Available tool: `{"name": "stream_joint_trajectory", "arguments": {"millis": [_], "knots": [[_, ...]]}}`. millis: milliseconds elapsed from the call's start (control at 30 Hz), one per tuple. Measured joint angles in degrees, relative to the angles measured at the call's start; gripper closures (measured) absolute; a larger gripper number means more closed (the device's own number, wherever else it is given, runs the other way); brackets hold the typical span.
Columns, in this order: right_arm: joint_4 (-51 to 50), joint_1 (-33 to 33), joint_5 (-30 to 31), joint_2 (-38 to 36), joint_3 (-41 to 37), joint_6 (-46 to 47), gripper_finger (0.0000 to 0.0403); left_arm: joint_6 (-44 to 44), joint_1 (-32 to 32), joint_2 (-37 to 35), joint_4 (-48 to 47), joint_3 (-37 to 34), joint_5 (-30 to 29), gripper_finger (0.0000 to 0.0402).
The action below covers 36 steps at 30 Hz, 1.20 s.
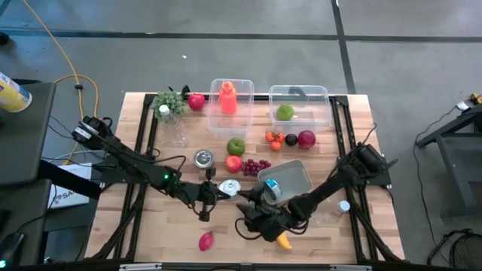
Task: Pick & Place Food Item
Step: Put the bottom green tuna can into the gray bin
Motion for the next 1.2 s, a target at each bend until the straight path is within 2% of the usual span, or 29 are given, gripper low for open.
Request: {"name": "stream_joint_trajectory", "arguments": {"millis": [67,200,500,633,800,900,1067,1200], "knots": [[-0.7,-0.6,1.2,0.0,0.0,-0.3,0.0143,-1.0,0.2,0.0,0.2,0.8,-0.1,0.0401],[-0.6,-1.3,-2.3,0.0,0.0,0.0,0.0143,-1.0,0.2,0.0,0.1,2.0,-0.1,0.0401],[-0.6,-3.0,-1.9,0.0,0.0,-1.3,0.0147,-1.0,0.2,0.0,-0.1,3.2,0.1,0.0401],[-0.6,-3.4,-3.3,0.0,0.0,-1.0,0.0186,-1.2,0.2,0.0,-0.3,3.2,0.1,0.0401],[-0.9,-3.2,-5.0,-0.1,0.0,-1.1,0.0278,-1.2,0.2,0.0,-0.1,3.3,0.5,0.0401],[-0.8,-3.3,-7.7,-0.1,0.0,-1.1,0.0280,-1.3,0.1,0.0,-0.5,3.3,0.3,0.0401],[-1.0,-3.3,-8.0,-0.1,0.0,-0.4,0.0280,-0.5,0.2,0.0,-0.3,3.2,0.3,0.0399],[-1.0,-2.9,-8.0,-0.1,0.0,0.7,0.0280,4.4,0.2,0.0,0.2,3.2,-0.3,0.0386]]}}
